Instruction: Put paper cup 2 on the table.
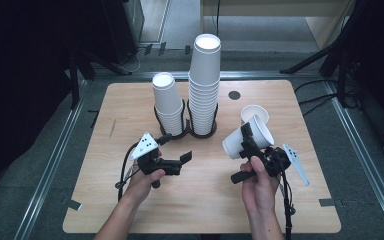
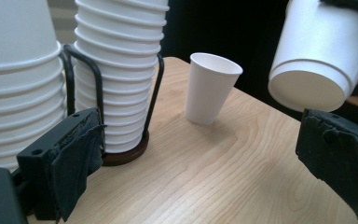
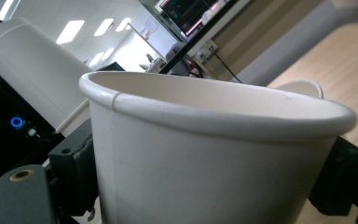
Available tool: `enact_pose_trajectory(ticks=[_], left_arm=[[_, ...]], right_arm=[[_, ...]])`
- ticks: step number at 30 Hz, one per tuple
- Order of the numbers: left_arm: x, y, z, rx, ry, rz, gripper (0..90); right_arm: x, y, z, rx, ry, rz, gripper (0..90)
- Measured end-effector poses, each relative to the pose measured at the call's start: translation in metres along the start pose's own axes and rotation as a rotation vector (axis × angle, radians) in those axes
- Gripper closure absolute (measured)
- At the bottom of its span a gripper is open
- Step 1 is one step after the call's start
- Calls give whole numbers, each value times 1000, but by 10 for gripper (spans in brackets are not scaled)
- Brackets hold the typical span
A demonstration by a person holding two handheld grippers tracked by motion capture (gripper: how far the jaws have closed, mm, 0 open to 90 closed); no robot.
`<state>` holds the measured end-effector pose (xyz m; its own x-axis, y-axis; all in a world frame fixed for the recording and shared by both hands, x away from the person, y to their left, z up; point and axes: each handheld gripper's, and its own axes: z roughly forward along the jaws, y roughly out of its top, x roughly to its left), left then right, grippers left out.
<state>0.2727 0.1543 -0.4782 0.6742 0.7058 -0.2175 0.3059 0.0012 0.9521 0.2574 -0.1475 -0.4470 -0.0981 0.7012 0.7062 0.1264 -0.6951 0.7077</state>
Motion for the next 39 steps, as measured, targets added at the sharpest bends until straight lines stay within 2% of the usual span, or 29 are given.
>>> enact_pose_trajectory(ticks=[3,6,11,14,20,24,30,35,39], left_arm=[[0,0,0,8,8,5,13],[1,2,-3,11,21,-1,13],[5,1,-13,6,52,-10,12],[8,1,-19,8,81,-9,12],[12,-3,-32,11,130,-17,12],[16,-8,-40,18,156,-25,12],[24,-19,-52,37,189,-39,13],[30,-28,-61,51,215,-51,14],[36,-35,-67,59,231,-62,14]], right_arm=[[2,4,-2,-19,10,-103,147],[1,8,-2,-23,11,-236,147],[-8,13,-3,-14,18,-373,147],[-13,16,-6,-29,23,-448,147],[-25,21,-8,-44,35,-547,150],[-34,22,-6,-34,45,-605,151],[-50,21,-2,6,66,-644,152],[-68,18,4,49,69,-643,151],[-79,13,9,79,85,-682,150]])
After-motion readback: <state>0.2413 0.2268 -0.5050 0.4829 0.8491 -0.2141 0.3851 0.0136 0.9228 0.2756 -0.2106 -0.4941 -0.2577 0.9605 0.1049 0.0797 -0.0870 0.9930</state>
